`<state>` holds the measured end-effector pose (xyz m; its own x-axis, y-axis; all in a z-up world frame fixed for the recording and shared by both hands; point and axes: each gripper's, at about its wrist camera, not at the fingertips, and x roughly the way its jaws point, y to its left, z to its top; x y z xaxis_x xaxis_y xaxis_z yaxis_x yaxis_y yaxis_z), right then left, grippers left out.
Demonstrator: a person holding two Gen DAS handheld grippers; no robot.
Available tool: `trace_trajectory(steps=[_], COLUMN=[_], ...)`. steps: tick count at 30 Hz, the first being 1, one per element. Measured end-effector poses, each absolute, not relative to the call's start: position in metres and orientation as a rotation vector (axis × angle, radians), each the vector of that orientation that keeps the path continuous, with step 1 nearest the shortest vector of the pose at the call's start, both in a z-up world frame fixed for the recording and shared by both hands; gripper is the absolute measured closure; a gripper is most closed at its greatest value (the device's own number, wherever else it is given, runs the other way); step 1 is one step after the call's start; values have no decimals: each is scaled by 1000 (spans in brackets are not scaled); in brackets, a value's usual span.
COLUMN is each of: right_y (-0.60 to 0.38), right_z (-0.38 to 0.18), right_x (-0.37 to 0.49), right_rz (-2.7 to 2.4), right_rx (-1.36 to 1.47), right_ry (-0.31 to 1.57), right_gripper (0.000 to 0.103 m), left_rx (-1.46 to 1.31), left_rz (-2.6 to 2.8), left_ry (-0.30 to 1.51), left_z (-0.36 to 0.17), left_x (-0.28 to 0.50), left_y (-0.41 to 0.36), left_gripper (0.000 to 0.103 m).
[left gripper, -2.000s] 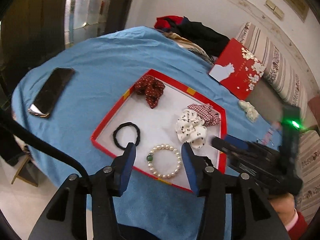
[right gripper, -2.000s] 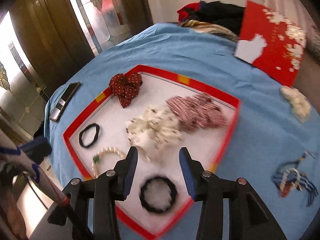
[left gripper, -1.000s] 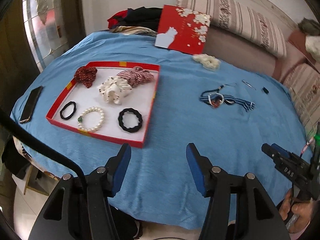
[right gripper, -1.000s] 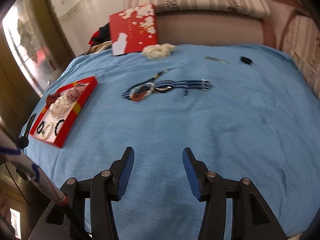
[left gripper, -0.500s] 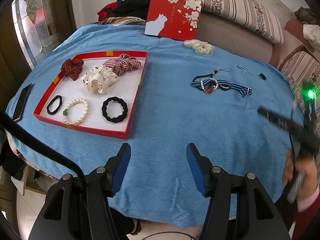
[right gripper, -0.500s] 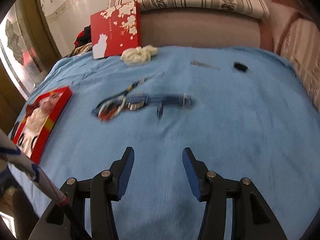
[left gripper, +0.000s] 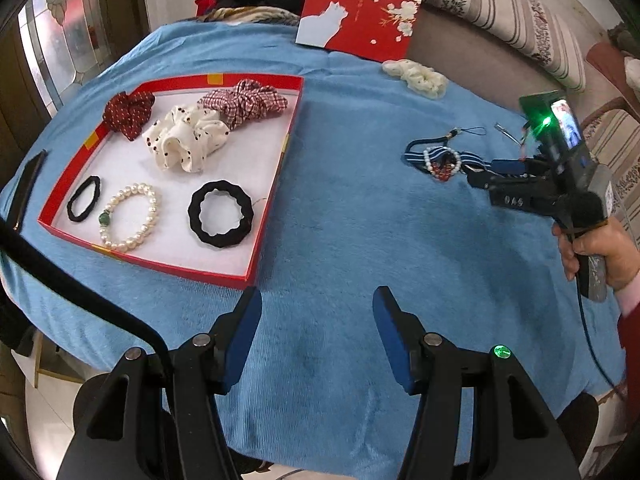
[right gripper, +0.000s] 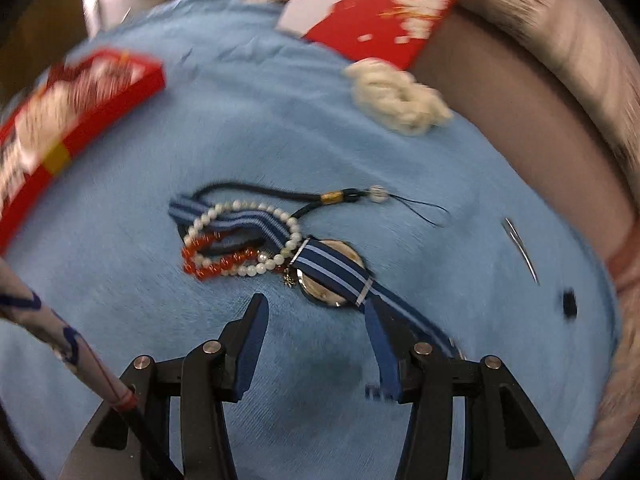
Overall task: Organize jewelry
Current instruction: 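Grasp the blue striped watch strap with right tool while left tool grasps white bead bracelet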
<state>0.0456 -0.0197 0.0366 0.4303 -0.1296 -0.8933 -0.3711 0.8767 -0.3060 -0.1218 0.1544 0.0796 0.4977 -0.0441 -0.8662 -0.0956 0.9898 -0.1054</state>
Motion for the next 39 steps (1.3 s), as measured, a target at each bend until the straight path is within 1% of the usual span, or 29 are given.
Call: trace_trajectory(steps=[3, 4, 5, 6, 8, 10, 11, 12, 13, 14, 15, 17, 19, 20, 21, 22, 23, 24, 25, 28, 32, 34, 36, 38, 39], right_y=[-22, -28, -34, -41, -54, -75, -83, -96, -107, -114, -123, -131, -136, -134, -129, -123, -113, -101, -87, -54, -17, -13, -20, -29, -38], right_z=[31, 31, 32, 34, 38, 43, 45, 47, 47, 46, 43, 38, 40, 48, 55, 63, 71, 80, 88, 92, 70, 53, 41, 41, 39], right_x=[54, 58, 62, 64, 66, 62, 58, 50, 40, 29, 12, -21, -47, -62, -70, -74, -75, -75, -74, -56, -23, -5, 10, 32, 44], right_rz=[184, 190, 192, 178, 178, 180, 179, 189, 209, 236, 269, 255, 171, 105, 86, 81, 75, 68, 70, 106, 151, 162, 151, 138, 126], right_rx=[-529, -476, -425, -383, -279, -76, 24, 162, 286, 399, 527, 614, 576, 459, 385, 314, 230, 129, 24, -235, -478, -553, -582, -516, -453], right_ry=[1113, 1138, 1154, 1161, 1187, 1222, 1236, 1250, 1262, 1272, 1273, 1275, 1259, 1234, 1215, 1199, 1180, 1155, 1123, 1068, 1063, 1090, 1113, 1122, 1144], right_gripper=[44, 46, 48, 56, 59, 66, 68, 76, 99, 100, 100, 100, 98, 96, 89, 73, 61, 44, 42, 42, 43, 53, 56, 56, 58], left_rx=[-152, -152, -153, -155, -159, -158, -157, -157, -159, -160, -162, -166, -171, -172, -172, -170, -169, -169, -173, -176, -180, -192, -204, -216, -221], left_rz=[32, 33, 33, 33, 30, 27, 25, 22, 17, 13, 8, 0, -9, -12, -16, -19, -23, -26, -30, -32, -16, -9, -3, 5, 8], left_ry=[1065, 1070, 1077, 1082, 1086, 1082, 1078, 1075, 1070, 1066, 1061, 1051, 1043, 1041, 1039, 1038, 1038, 1040, 1041, 1038, 1037, 1047, 1057, 1062, 1065], left_z=[73, 70, 68, 67, 66, 68, 69, 71, 73, 74, 77, 82, 85, 87, 88, 89, 90, 90, 91, 93, 93, 89, 85, 81, 80], left_x=[-116, -114, -113, -112, -112, -113, -115, -115, -117, -118, -120, -123, -128, -130, -132, -134, -136, -137, -138, -142, -141, -138, -134, -130, -129], left_y=[155, 156, 156, 156, 156, 156, 156, 155, 155, 155, 154, 152, 150, 148, 146, 144, 143, 141, 139, 137, 141, 146, 151, 157, 160], left_gripper=[46, 46, 46, 46, 46, 46, 46, 46, 46, 46, 46, 46, 46, 46, 46, 46, 46, 46, 46, 46, 46, 46, 46, 46, 46])
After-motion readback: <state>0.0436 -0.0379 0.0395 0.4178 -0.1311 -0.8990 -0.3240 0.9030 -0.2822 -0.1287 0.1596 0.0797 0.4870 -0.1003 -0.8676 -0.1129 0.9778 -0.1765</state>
